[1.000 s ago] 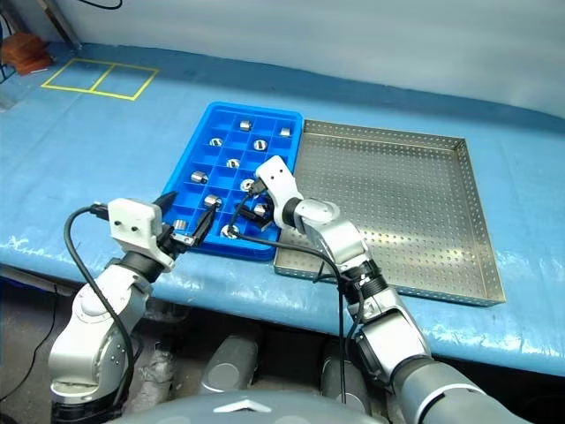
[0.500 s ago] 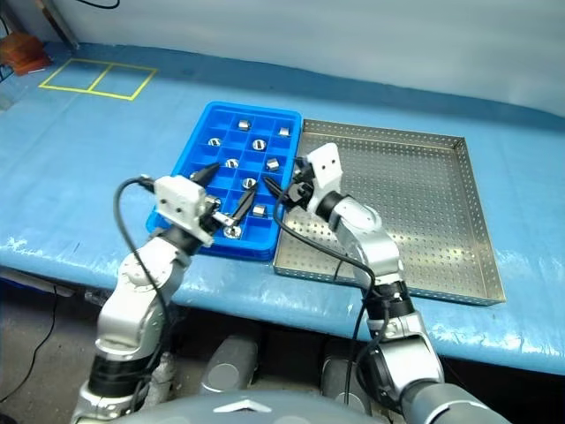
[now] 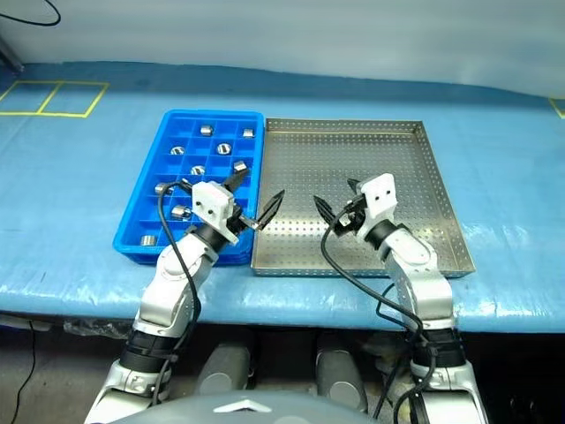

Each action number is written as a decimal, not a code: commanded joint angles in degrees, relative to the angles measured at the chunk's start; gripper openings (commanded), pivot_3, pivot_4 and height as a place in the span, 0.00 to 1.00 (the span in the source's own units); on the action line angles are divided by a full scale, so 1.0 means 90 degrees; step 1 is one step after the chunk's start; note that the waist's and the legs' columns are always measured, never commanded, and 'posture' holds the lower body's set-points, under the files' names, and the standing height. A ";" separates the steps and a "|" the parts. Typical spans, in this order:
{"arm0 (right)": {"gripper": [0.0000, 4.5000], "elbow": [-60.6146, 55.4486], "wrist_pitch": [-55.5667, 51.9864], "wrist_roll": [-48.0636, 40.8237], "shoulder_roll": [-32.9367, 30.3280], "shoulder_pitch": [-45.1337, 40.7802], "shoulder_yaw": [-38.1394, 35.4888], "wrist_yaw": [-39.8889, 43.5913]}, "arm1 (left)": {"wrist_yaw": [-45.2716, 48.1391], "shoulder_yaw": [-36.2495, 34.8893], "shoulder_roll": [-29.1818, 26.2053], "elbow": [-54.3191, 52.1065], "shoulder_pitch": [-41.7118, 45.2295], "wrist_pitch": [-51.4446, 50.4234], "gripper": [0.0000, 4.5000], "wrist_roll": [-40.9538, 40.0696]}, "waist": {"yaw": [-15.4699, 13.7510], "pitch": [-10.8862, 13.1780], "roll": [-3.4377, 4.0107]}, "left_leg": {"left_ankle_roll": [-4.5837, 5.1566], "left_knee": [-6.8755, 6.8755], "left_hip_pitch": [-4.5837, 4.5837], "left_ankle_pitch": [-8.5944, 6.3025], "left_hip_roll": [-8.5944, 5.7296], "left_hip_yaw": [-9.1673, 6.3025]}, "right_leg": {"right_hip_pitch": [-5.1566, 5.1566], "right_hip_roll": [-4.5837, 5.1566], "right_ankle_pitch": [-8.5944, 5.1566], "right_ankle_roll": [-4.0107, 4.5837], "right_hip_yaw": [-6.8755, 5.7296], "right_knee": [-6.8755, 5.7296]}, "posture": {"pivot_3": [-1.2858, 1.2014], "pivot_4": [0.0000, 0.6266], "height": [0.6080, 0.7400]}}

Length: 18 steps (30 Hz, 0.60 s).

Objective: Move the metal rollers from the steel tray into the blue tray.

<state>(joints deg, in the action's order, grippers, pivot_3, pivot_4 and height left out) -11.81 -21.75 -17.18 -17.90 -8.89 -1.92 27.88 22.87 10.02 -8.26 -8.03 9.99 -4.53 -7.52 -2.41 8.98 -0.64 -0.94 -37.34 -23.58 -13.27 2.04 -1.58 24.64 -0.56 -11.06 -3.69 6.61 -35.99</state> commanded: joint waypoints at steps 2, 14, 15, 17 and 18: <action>1.00 -0.0512 -0.0044 -0.0245 -0.0067 0.0180 -0.0253 -0.0013 | 0.0361 0.0108 -0.0124 -0.0001 -0.0072 0.0258 1.00 -0.0050 | 0.0074 0.0000 0.0000 | 0.0000 -0.0002 0.0002 0.0000 0.0000 0.0000 | -0.0003 0.0000 0.0000 -0.0001 0.0001 0.0000 | 0.57 0.24 1.00; 1.00 -0.0648 -0.0111 -0.0212 -0.0105 0.0123 -0.0256 -0.0226 | 0.0058 0.0207 0.0071 0.0119 -0.0128 0.0479 1.00 0.0331 | 0.0110 0.0000 0.0000 | 0.0001 -0.0011 0.0000 0.0000 -0.0002 0.0002 | -0.0004 0.0000 0.0003 -0.0006 0.0007 -0.0001 | 0.57 0.24 1.00; 1.00 -0.0657 -0.0121 -0.0179 -0.0132 0.0123 -0.0225 -0.0210 | 0.0080 0.0238 0.0069 0.0110 -0.0157 0.0487 1.00 0.0331 | 0.0109 0.0000 0.0000 | 0.0001 -0.0011 0.0000 0.0000 -0.0002 0.0002 | -0.0004 0.0000 0.0003 -0.0006 0.0007 -0.0002 | 0.57 0.24 1.00; 1.00 -0.0671 -0.0162 -0.0181 -0.0153 0.0111 -0.0218 -0.0197 | 0.0092 0.0278 0.0067 0.0105 -0.0195 0.0498 1.00 0.0352 | 0.0110 0.0000 0.0000 | 0.0001 -0.0011 0.0001 0.0000 -0.0002 0.0002 | -0.0004 -0.0001 0.0003 -0.0006 0.0007 -0.0002 | 0.57 0.24 1.00; 1.00 -0.0685 -0.0183 -0.0201 -0.0159 0.0109 -0.0230 -0.0197 | 0.0091 0.0284 0.0068 0.0099 -0.0205 0.0498 1.00 0.0359 | 0.0108 0.0000 0.0000 | 0.0001 -0.0011 0.0001 0.0000 -0.0001 0.0002 | -0.0004 -0.0001 0.0003 -0.0006 0.0007 -0.0002 | 0.57 0.24 1.00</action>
<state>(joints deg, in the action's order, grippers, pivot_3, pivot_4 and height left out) -15.01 -23.40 -18.45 -18.80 -6.98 -3.51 26.05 23.76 12.12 -7.94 -6.58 7.95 -1.62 -4.67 -1.43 8.98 -0.64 -0.93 -37.44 -23.58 -13.27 2.03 -1.56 24.60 -0.57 -11.03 -3.74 6.67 -36.01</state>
